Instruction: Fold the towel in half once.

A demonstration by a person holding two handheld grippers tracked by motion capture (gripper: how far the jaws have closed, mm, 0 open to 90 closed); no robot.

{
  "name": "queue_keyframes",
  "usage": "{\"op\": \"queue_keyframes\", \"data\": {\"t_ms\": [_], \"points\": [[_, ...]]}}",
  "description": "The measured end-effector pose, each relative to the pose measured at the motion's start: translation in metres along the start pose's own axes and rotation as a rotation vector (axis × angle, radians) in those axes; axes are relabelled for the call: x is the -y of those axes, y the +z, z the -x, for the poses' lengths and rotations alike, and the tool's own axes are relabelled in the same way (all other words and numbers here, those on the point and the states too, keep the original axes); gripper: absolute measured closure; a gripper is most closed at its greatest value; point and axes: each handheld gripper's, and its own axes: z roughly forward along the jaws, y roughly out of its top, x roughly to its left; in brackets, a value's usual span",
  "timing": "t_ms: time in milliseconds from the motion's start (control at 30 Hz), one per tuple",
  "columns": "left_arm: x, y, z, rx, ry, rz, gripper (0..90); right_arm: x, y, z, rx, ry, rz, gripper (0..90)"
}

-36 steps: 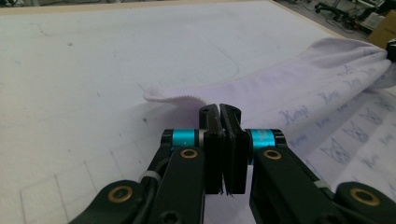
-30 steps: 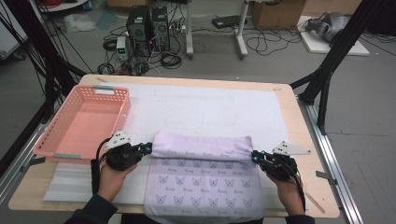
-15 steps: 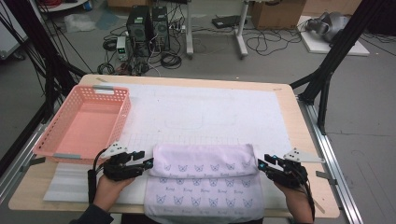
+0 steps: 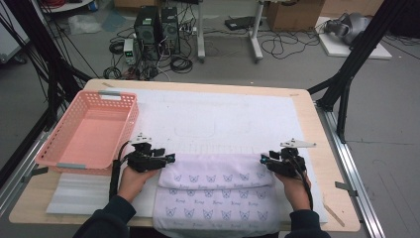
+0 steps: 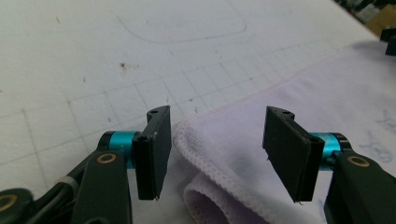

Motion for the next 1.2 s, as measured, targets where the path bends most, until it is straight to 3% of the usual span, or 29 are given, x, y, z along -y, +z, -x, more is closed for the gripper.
{"op": "queue_keyframes", "data": {"t_ms": [67,100,133,200,300,400,567,767,933,1067,1133,1200], "points": [[0.002,0.002,0.003,-0.024,0.061,-0.002,51.6,0.0,0.007,0.002,-0.013,-0.009,-0.04,77.1],[0.002,0.002,0.005,-0.012,0.084,-0.006,66.0,0.0,0.008,0.002,-0.016,-0.019,-0.047,83.9],[0.003,0.001,0.008,-0.011,0.112,-0.001,77.5,0.001,0.007,0.001,-0.022,-0.032,-0.047,86.2],[0.002,-0.004,0.012,-0.025,0.161,0.022,83.5,0.002,0.003,-0.001,-0.033,-0.056,-0.026,86.8],[0.001,-0.014,0.016,-0.002,0.143,0.092,83.7,0.004,-0.008,-0.003,-0.037,-0.086,0.03,87.0],[0.002,-0.025,0.019,0.022,0.142,0.126,83.7,0.007,-0.025,-0.006,-0.048,-0.097,0.107,87.0],[0.007,-0.05,0.027,0.053,0.136,0.195,83.4,0.016,-0.051,-0.013,-0.055,-0.114,0.18,87.0],[0.02,-0.072,0.038,0.1,0.154,0.208,83.1,0.029,-0.082,-0.025,-0.074,-0.102,0.248,86.9],[0.037,-0.087,0.049,0.132,0.2,0.171,82.6,0.047,-0.101,-0.033,-0.084,-0.107,0.231,86.9],[0.047,-0.089,0.048,0.141,0.18,0.134,80.3,0.065,-0.103,-0.035,-0.113,-0.108,0.171,86.9],[0.05,-0.089,0.047,0.146,0.159,0.121,74.5,0.072,-0.102,-0.037,-0.129,-0.109,0.122,86.5],[0.051,-0.092,0.042,0.138,0.128,0.135,58.1,0.077,-0.101,-0.036,-0.16,-0.119,0.056,82.1]]}}
